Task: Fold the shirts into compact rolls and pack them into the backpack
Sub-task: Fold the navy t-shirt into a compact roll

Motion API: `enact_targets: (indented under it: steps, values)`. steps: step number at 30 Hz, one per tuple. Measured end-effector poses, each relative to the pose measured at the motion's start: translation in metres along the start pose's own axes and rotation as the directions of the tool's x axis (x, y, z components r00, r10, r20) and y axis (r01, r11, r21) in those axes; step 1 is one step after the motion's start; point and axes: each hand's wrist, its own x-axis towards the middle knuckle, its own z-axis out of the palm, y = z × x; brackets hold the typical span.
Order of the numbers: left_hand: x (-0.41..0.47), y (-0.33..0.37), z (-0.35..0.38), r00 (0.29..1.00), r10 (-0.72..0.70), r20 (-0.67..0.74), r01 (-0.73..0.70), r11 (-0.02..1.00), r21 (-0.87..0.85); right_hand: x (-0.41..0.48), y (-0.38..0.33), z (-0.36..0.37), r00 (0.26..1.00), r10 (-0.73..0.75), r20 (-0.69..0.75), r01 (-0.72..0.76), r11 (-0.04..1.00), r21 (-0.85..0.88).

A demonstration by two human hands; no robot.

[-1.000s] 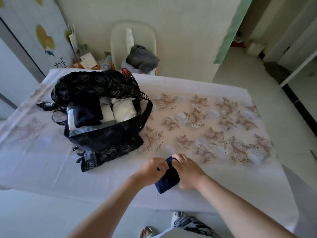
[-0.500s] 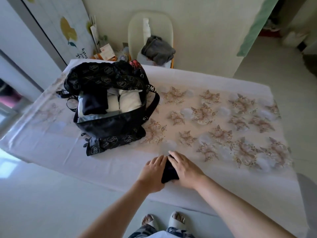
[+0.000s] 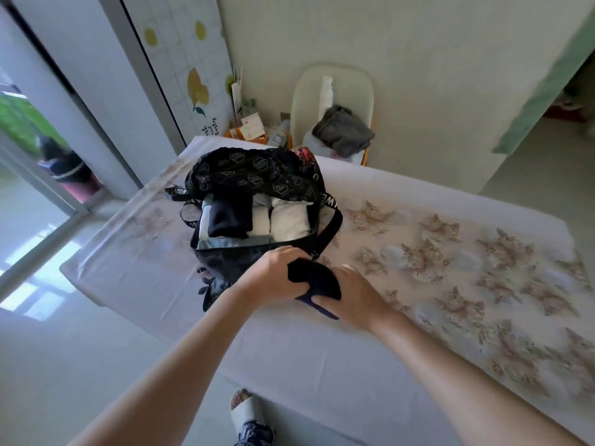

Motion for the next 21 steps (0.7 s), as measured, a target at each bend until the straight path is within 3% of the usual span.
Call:
enact_targets:
  steps: [5, 8, 11, 13, 15, 16, 18, 19, 20, 21]
  values:
    - [0.037, -0.048, -0.053, 0.967, -0.026, -0.253, -0.001, 0.995, -0.103, 0.075, -0.046, -0.011, 0.993, 0.105, -0.061, -0.089, 0.972, 0.218]
    - [0.059, -0.083, -0.082, 0.911, 0.025, -0.412, 0.015, 0.995, 0.095, 0.126, -0.062, -0.003, 0.955, 0.286, -0.075, -0.224, 0.867, 0.446]
    - [0.083, -0.118, -0.103, 0.899, 0.122, -0.420, -0.002, 0.962, 0.274, 0.175, -0.066, 0.011, 0.886, 0.462, -0.044, -0.346, 0.720, 0.601]
    - [0.098, -0.140, -0.109, 0.950, 0.163, -0.268, -0.054, 0.927, 0.372, 0.199, -0.066, 0.025, 0.827, 0.559, -0.059, -0.468, 0.743, 0.478]
    - [0.107, -0.159, -0.109, 0.996, 0.084, -0.004, -0.073, 0.894, 0.442, 0.212, -0.062, 0.042, 0.782, 0.586, -0.212, -0.576, 0.809, 0.114]
    - [0.109, -0.167, -0.108, 0.993, 0.031, 0.114, -0.082, 0.871, 0.484, 0.215, -0.060, 0.050, 0.789, 0.511, -0.342, -0.559, 0.827, -0.055]
    - [0.113, -0.178, -0.106, 0.977, 0.005, 0.213, -0.127, 0.815, 0.565, 0.218, -0.061, 0.058, 0.848, 0.146, -0.509, -0.336, 0.891, -0.305]
    - [0.115, -0.181, -0.106, 0.980, 0.035, 0.198, -0.145, 0.805, 0.575, 0.218, -0.064, 0.060, 0.870, -0.022, -0.493, -0.194, 0.903, -0.384]
    - [0.118, -0.182, -0.108, 0.983, 0.094, 0.157, -0.167, 0.811, 0.560, 0.219, -0.065, 0.062, 0.902, -0.097, -0.421, -0.093, 0.907, -0.410]
    - [0.122, -0.182, -0.110, 0.979, 0.175, 0.109, -0.206, 0.816, 0.540, 0.218, -0.068, 0.064, 0.948, -0.065, -0.312, -0.066, 0.917, -0.393]
